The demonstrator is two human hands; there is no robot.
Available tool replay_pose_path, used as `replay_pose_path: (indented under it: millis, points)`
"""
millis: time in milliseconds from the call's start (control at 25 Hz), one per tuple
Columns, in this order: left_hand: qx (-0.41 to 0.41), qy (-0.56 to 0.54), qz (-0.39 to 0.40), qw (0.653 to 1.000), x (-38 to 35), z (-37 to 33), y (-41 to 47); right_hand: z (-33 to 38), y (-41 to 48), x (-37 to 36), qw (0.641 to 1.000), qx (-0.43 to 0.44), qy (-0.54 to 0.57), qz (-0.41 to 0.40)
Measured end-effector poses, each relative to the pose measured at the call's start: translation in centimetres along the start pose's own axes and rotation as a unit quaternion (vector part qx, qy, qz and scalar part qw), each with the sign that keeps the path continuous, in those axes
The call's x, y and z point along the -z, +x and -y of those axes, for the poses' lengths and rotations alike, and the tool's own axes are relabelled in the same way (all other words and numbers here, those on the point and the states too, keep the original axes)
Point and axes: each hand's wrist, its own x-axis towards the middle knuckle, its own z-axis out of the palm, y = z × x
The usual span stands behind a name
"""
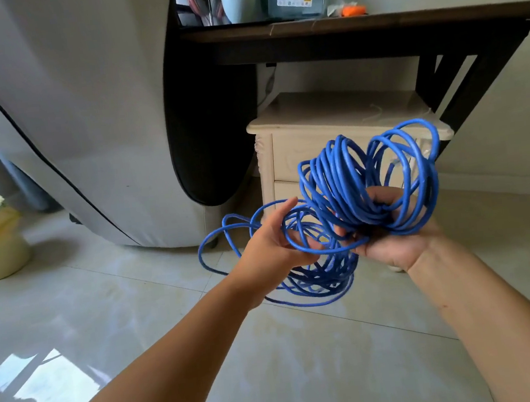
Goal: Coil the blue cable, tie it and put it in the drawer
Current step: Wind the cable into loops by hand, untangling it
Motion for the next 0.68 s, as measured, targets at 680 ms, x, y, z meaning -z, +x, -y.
replay_pose_path:
  millis: [680]
  points:
    - [0.078,0.010,-0.063,0.995,1.8,0.2,1.9,-0.6,1.2,1.3,0.874,0.040,-0.453,-0.172]
